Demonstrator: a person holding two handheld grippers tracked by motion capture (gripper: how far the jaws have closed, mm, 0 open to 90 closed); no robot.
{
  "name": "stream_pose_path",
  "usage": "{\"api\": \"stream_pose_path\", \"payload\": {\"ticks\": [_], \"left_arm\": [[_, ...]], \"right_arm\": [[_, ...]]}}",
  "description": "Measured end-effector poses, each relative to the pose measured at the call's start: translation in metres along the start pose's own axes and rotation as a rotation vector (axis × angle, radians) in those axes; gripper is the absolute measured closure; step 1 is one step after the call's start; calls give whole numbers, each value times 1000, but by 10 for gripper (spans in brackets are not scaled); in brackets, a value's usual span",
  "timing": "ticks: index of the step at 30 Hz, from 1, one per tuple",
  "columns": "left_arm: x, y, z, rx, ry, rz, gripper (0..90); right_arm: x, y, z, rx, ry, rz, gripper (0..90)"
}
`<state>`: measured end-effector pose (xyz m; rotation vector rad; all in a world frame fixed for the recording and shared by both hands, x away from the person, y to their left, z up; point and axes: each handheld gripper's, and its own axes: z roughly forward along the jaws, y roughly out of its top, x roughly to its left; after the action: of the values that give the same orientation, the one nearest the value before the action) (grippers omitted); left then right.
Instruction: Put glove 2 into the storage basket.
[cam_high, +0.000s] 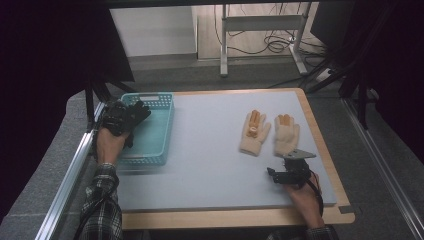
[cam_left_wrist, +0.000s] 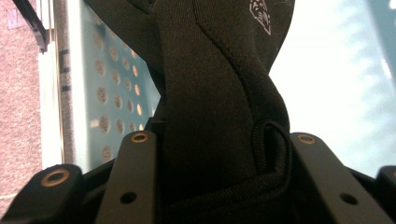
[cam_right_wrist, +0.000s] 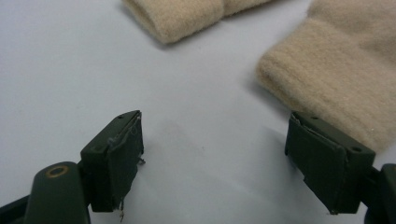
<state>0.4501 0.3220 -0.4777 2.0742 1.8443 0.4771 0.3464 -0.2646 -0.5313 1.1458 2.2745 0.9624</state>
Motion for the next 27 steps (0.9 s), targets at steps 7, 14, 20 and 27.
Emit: {"api": "stream_pose_path", "payload": {"ticks": [7,14,20,27], "left_arm": [[-5,12,20,36,16,-12,603],[-5,10,36,101,103,24,472],[-3,11,29,120,27,33,187],[4,8,6,27,-84,6,63]], "right_arm": [[0,0,0,-1,0,-1,192],[0,0,0,-1,0,0,192],[0,0,0,0,0,0,192],[0,0,0,0,0,0,191]]}}
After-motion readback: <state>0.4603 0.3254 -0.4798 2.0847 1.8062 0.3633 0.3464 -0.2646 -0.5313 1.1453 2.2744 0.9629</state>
